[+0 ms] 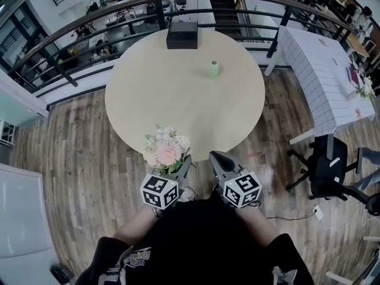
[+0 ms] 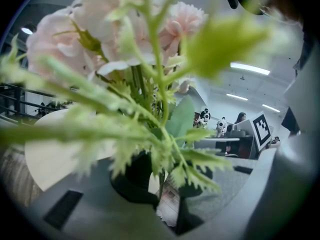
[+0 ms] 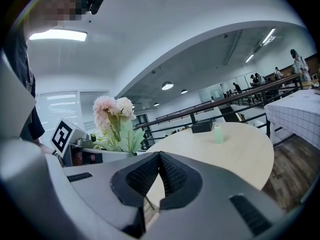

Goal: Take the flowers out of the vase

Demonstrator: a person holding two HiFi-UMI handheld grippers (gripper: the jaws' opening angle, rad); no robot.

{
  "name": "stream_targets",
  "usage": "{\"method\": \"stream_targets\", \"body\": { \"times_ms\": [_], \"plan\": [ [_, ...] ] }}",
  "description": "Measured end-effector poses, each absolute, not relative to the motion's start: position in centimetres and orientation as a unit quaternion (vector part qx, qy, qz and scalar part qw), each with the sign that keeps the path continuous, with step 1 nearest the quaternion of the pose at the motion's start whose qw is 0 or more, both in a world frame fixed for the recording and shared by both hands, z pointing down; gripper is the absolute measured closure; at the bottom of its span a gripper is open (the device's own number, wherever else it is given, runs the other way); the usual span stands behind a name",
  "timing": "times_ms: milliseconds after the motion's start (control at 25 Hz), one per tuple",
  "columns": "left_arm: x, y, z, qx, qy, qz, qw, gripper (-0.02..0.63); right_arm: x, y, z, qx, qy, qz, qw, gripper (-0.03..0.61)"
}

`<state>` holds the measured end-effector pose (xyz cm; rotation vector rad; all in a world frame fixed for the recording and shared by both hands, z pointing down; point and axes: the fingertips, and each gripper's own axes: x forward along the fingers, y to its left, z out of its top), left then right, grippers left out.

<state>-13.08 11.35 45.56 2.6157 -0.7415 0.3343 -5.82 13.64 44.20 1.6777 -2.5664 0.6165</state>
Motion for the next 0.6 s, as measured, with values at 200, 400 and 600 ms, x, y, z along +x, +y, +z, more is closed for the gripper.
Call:
{"method": "stream_targets", "body": {
  "times_ms": [200, 400, 600],
  "plan": [
    [-13.0, 11.33, 45.28, 0.937, -0.263, 0.118, 0.199, 0.538, -5.81, 13.74, 43.99, 0.537, -0.821, 0.195, 0.008, 0.557],
    [-13.14, 11.26, 45.21, 0.939, -0.258, 0.116, 0.197, 0.538, -6.03, 13.65, 43.91, 0.541, -0.819, 0.192, 0.01, 0.557],
    [-12.36, 11.0, 45.04, 0.94, -0.254, 0.118, 0.197, 0.538, -5.33, 13.39, 43.91, 0.541, -0.818, 0.195, 0.01, 0.557]
  ]
}}
